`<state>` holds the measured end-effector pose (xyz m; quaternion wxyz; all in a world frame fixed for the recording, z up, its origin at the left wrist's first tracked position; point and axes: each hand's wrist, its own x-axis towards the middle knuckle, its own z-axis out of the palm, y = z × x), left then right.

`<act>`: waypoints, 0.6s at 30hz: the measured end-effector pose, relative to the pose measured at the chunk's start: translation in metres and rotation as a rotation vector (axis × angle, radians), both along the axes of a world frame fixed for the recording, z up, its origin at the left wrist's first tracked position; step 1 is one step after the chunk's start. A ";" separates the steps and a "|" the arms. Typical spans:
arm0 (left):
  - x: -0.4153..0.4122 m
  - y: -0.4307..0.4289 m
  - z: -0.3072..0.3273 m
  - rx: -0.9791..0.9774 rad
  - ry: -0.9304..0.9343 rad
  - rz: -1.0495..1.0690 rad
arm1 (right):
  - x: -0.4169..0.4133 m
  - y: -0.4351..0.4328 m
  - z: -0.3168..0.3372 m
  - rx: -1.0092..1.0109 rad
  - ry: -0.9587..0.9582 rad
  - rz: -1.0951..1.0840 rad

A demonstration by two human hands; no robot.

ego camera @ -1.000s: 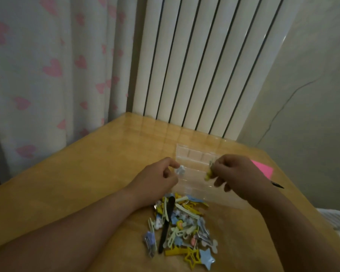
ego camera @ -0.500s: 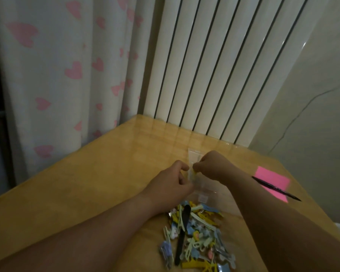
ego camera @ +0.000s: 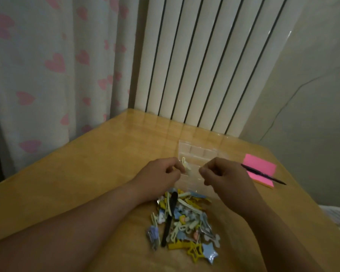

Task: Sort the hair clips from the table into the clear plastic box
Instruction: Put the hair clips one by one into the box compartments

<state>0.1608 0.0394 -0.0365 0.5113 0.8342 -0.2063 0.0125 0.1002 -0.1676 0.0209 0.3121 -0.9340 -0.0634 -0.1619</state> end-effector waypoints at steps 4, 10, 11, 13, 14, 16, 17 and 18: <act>-0.001 0.001 0.001 0.021 -0.021 0.007 | -0.016 0.004 0.006 -0.188 0.257 0.184; 0.003 0.002 -0.002 -0.003 -0.023 -0.009 | -0.018 0.013 0.003 -0.343 0.354 0.273; 0.004 0.002 -0.002 -0.008 -0.021 -0.010 | -0.018 0.012 0.004 -0.346 0.355 0.276; 0.004 0.001 -0.003 -0.009 -0.020 -0.011 | -0.018 0.009 0.006 -0.356 0.371 0.285; 0.004 0.001 -0.003 -0.010 -0.021 -0.011 | -0.018 0.007 0.007 -0.367 0.377 0.292; 0.004 0.001 -0.003 -0.007 -0.026 -0.007 | -0.019 0.007 0.008 -0.404 0.379 0.303; 0.004 0.001 -0.003 -0.003 -0.029 -0.004 | -0.020 0.007 0.008 -0.426 0.380 0.305; 0.004 0.001 -0.003 0.002 -0.030 -0.002 | -0.020 0.008 0.008 -0.449 0.383 0.301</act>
